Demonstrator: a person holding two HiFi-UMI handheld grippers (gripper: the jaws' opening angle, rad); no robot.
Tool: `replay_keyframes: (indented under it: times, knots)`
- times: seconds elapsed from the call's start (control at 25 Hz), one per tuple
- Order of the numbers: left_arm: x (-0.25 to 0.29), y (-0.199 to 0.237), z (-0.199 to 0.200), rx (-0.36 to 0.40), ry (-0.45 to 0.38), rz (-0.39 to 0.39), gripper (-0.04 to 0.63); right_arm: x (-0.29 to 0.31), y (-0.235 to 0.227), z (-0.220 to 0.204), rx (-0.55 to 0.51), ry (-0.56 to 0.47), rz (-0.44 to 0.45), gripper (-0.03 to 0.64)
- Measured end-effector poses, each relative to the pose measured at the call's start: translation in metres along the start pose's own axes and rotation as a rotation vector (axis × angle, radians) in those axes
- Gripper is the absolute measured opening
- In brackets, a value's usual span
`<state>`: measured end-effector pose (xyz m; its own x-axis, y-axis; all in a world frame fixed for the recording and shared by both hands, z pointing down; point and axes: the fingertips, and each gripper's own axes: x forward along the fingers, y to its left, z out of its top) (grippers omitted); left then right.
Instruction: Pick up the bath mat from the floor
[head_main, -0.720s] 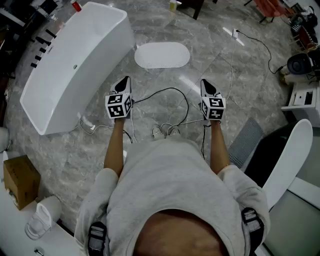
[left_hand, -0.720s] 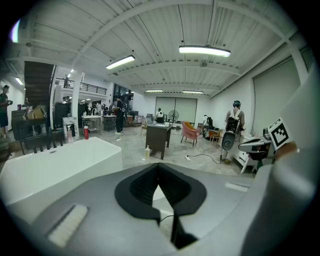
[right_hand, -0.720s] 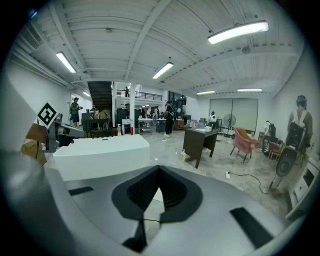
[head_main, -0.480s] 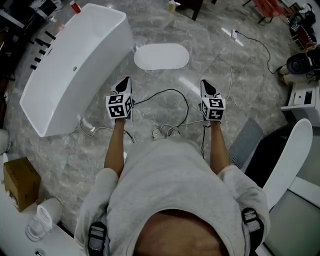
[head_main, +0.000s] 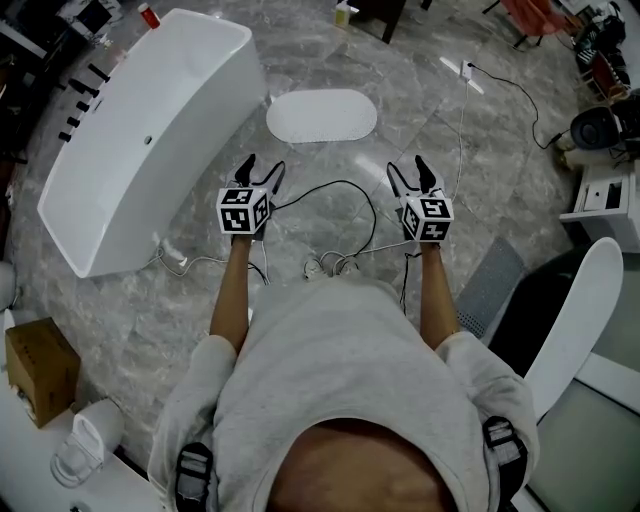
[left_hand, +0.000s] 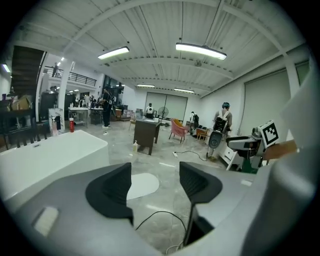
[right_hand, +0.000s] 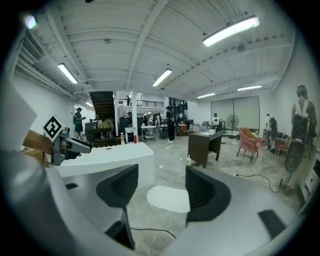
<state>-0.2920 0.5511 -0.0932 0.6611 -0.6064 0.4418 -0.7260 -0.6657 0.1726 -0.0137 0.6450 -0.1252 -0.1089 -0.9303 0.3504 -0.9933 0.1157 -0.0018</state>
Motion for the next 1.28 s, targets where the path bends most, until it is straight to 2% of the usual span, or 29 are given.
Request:
replay_keyframes:
  times: [0.32, 0.76, 1.28]
  knots:
    - [-0.005, 0.010, -0.009, -0.025, 0.002, -0.028, 0.295, 0.000, 0.005, 0.008, -0.012, -0.023, -0.067, 0.265]
    - [-0.007, 0.025, -0.016, -0.056, 0.008, -0.053, 0.295, 0.004, 0.026, -0.003, -0.022, 0.019, -0.074, 0.265]
    - [0.035, 0.053, -0.002, -0.073, 0.021, -0.035, 0.295, 0.055, 0.008, -0.002, -0.004, 0.039, -0.067, 0.258]
